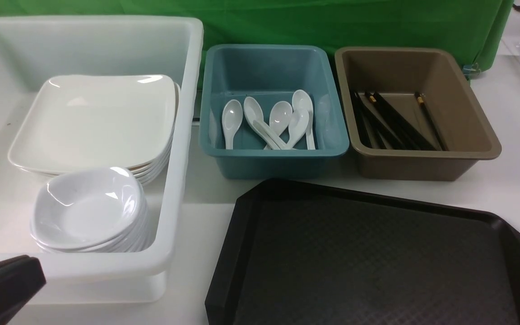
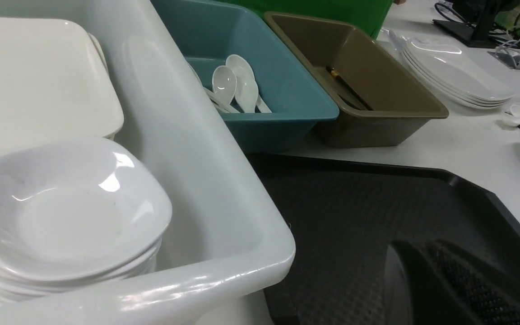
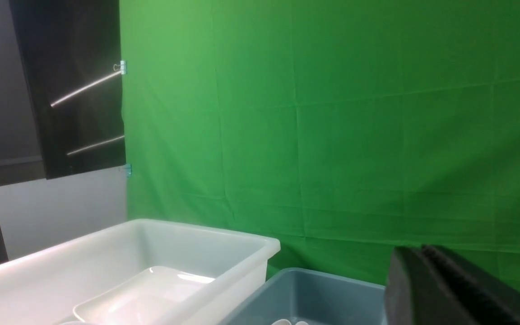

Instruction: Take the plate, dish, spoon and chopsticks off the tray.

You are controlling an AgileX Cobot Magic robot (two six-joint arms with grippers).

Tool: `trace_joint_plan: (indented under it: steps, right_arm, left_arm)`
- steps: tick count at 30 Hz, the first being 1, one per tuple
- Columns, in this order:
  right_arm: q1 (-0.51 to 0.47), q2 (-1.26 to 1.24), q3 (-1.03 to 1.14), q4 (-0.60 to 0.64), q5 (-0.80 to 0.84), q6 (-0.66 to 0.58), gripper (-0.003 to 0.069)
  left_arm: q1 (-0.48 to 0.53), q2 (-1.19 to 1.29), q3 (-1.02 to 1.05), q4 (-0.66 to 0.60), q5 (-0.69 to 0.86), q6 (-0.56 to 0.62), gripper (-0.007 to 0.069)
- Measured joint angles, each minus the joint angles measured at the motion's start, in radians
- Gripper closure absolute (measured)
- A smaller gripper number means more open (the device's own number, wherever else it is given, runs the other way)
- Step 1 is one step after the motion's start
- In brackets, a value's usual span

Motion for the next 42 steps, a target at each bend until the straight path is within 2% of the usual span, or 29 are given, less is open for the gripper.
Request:
trace_joint_plan:
  steps: [8, 12, 14, 15, 17, 18, 24, 27, 31, 35, 42]
  right_arm:
    - [0.000, 0.000, 0.000, 0.000, 0.000, 0.001, 0.0585]
    - [0.000, 0.000, 0.000, 0.000, 0.000, 0.001, 0.0573]
    - [0.000, 0.000, 0.000, 0.000, 0.000, 0.001, 0.0570]
    - [0.000, 0.000, 0.000, 0.000, 0.000, 0.001, 0.0565]
    - [0.000, 0.000, 0.000, 0.000, 0.000, 0.001, 0.0560]
    - [0.000, 0.000, 0.000, 0.000, 0.000, 0.001, 0.0554]
    - [0.000, 0.000, 0.000, 0.000, 0.000, 0.002, 0.0542]
    - [0.000, 0.000, 0.000, 0.000, 0.000, 0.004, 0.0535]
    - [0.000, 0.000, 0.000, 0.000, 0.000, 0.004, 0.0531]
    - [0.000, 0.000, 0.000, 0.000, -0.001, 0.004, 0.0529]
    - [0.000, 0.000, 0.000, 0.000, -0.002, 0.004, 0.0519]
  left_arm:
    - [0.000, 0.000, 0.001, 0.001, -0.001, 0.005, 0.0613]
    - [0.000, -0.005, 0.006, 0.062, -0.041, 0.063, 0.0612]
    - [0.000, -0.014, 0.018, 0.079, -0.091, 0.063, 0.0612]
    - [0.006, -0.037, 0.049, 0.098, -0.177, 0.062, 0.0612]
    - [0.018, -0.065, 0.083, 0.123, -0.247, 0.059, 0.0612]
    - [0.043, -0.106, 0.148, 0.160, -0.346, 0.047, 0.0612]
    - [0.132, -0.220, 0.383, 0.314, -0.519, -0.064, 0.0612]
    - [0.168, -0.240, 0.498, 0.362, -0.527, -0.089, 0.0612]
    - [0.169, -0.241, 0.551, 0.395, -0.513, -0.097, 0.0612]
    - [0.132, -0.241, 0.552, 0.440, -0.516, -0.100, 0.0612]
    - [0.082, -0.241, 0.552, 0.439, -0.520, -0.100, 0.0612]
